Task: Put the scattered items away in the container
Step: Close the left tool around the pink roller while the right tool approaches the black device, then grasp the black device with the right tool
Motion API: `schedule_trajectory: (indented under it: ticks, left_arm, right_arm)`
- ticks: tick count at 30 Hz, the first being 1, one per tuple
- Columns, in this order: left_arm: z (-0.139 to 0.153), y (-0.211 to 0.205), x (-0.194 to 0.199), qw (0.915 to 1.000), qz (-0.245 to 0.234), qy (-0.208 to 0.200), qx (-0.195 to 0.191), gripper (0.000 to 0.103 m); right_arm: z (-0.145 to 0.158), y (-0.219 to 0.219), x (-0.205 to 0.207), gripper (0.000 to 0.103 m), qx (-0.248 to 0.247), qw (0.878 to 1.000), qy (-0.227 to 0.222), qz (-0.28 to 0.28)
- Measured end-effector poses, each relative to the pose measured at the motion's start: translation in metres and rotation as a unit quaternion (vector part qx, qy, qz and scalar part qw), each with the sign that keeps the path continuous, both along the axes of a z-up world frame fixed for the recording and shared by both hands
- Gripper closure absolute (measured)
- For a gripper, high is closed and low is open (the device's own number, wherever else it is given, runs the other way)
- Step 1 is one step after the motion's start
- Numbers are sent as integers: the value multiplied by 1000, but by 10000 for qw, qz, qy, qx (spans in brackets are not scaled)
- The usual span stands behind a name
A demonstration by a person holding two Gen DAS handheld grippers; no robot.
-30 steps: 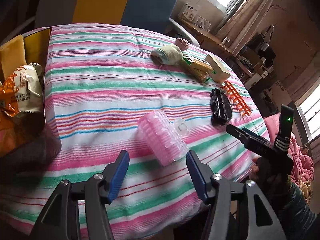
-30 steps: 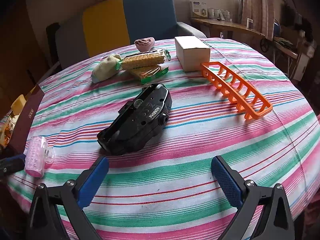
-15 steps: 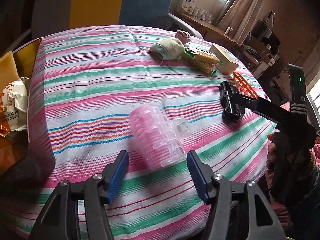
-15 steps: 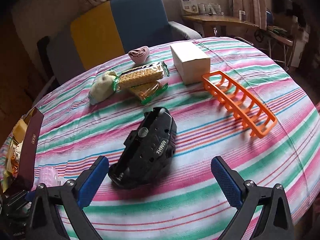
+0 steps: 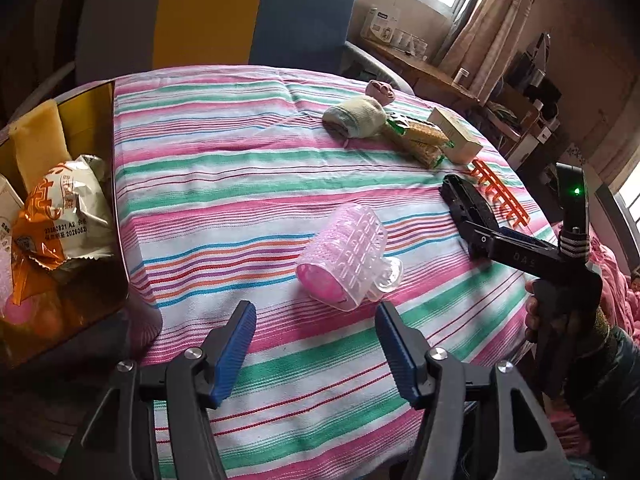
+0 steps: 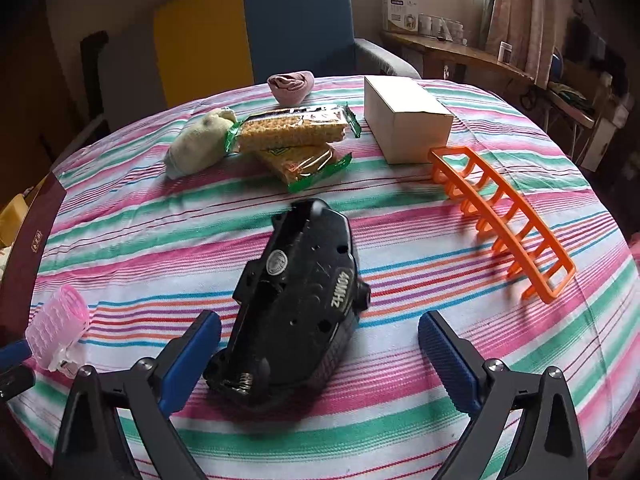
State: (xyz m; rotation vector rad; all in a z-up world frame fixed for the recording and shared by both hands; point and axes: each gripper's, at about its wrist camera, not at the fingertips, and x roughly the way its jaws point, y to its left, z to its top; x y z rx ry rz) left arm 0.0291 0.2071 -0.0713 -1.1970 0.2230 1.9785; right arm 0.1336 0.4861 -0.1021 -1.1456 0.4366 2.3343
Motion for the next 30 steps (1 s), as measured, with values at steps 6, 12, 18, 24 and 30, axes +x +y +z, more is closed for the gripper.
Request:
schedule_trajectory:
  ticks: [6,12,18,24,30]
  left_arm:
    - [11,20,7,9974,-498,464,-239,38]
    - [9,46,3,9911,-1001,701,-531,38]
    - [1,57,0,9874,-1264,705,-633,37]
    - [-2,59,-8,9899,-1258,527,-398,37]
    - [-5,47,-14,9918,-1251,259,-39,38]
  right_arm:
    - [-1,-13,25,3,59,9998,-9,163]
    - [-2,-21,40,3,79,9997,15,234]
    - [-3,-20,42,0,-46,9995,74,316]
    - [-2,-20,37,0,-59,9997,-53,250]
    - [7,-7,37,17,-421,9989,182,37]
